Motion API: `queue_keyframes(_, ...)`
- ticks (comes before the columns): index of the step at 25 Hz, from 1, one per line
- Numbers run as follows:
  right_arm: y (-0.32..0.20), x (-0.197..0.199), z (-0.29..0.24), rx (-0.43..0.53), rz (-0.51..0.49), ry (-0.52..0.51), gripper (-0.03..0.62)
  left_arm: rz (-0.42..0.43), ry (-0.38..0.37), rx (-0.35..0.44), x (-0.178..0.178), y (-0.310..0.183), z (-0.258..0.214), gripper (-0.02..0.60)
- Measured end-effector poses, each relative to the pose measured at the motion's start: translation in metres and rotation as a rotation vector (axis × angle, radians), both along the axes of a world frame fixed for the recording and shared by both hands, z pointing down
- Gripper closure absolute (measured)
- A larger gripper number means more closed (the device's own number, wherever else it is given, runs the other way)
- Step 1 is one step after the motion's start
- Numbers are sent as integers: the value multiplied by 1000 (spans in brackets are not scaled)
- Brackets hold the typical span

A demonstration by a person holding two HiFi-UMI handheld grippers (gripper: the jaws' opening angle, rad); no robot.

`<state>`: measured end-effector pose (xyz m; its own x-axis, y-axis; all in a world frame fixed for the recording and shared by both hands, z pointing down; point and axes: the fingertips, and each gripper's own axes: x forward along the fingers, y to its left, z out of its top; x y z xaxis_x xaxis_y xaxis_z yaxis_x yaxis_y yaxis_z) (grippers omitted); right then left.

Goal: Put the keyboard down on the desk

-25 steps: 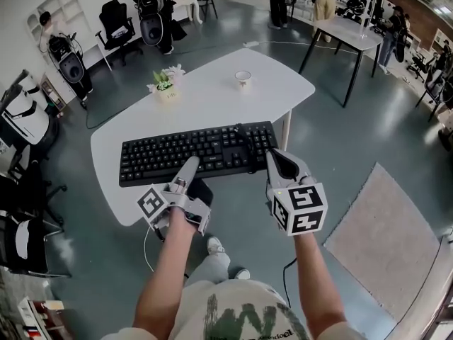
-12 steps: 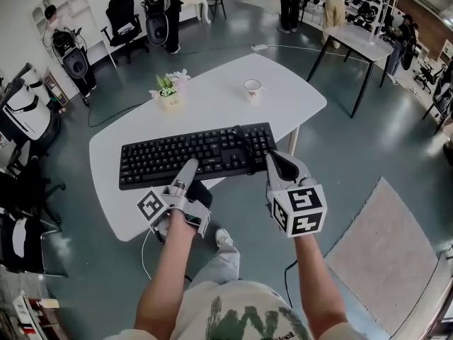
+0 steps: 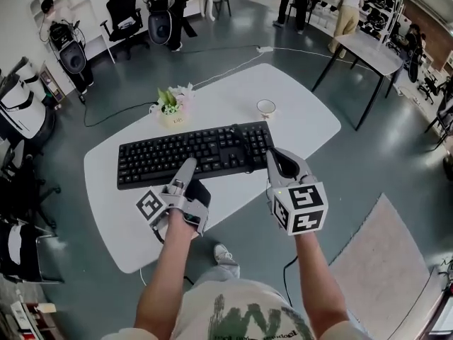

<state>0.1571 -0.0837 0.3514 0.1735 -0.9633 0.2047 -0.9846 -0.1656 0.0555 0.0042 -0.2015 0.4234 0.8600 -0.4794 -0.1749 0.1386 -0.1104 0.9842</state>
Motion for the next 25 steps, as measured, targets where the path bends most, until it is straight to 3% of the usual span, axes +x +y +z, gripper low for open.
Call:
queue_keyframes(12, -113, 5, 8, -53, -64, -7, 595, -62, -7, -37, -2, -99, 11, 492)
queue_keyframes(25, -158, 2, 20, -76, -141, 4, 595, -123, -12, -55, -10, -127, 30, 492)
